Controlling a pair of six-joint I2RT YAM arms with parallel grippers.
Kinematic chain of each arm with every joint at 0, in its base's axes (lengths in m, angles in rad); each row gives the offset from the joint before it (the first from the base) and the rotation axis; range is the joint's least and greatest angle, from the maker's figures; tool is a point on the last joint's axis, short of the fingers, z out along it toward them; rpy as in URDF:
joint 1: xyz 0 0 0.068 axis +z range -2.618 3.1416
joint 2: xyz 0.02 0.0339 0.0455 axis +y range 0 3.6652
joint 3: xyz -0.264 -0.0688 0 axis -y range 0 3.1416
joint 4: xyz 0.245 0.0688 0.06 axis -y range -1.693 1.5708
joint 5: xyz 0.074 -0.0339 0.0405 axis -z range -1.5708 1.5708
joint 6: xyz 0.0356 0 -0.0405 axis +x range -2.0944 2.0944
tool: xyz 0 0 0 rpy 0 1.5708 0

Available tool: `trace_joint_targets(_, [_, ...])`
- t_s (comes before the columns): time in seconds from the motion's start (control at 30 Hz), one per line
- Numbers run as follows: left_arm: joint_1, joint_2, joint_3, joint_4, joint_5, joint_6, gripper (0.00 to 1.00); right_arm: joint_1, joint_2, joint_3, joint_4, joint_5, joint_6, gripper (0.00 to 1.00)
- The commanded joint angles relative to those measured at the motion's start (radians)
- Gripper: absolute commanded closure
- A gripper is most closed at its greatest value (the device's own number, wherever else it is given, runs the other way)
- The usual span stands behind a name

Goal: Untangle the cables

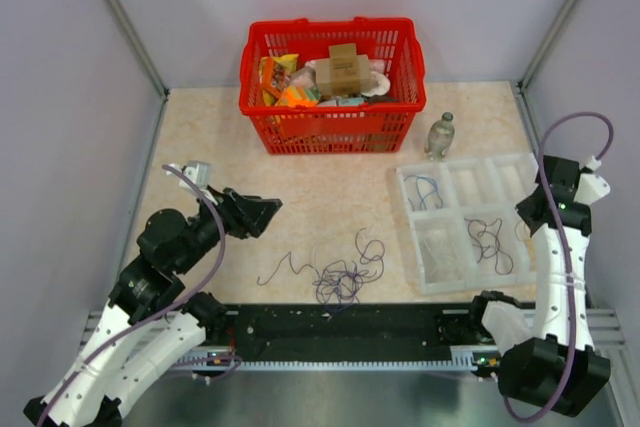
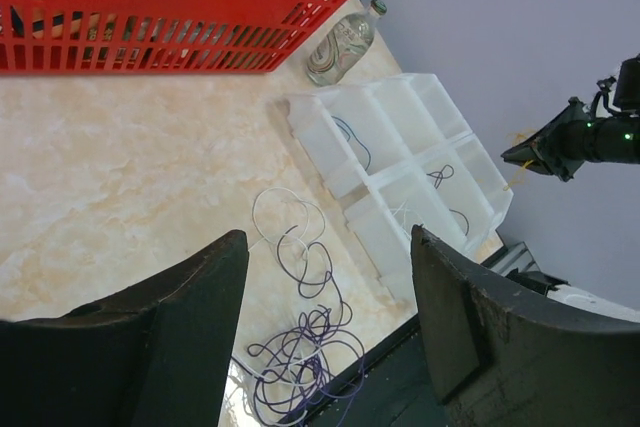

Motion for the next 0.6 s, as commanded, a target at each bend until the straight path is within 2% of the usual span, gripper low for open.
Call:
trace_joint_targets(0.0, [0.003, 0.023, 0.043, 0.046, 0.078, 0.02, 0.3, -0.043, 0.04, -0.005, 0.023, 0.067, 0.101, 1.0])
trace_joint_targets(0.2, [0.003, 0.067, 0.07, 0.044, 0.127, 0.017, 0.33, -0.045, 0.15, -0.056, 0.141, 0.113, 0.097, 1.0])
trace_joint_targets(0.33, [0.003, 0.041, 0.052, 0.059, 0.127, 0.005, 0.33, -0.06, 0.219, -0.065, 0.181, 0.172, 0.098, 1.0])
trace_joint_targets(0.57, [0.003, 0.018, 0.043, 0.037, 0.124, -0.007, 0.34, -0.096, 0.325, -0.094, 0.246, 0.123, 0.104, 1.0])
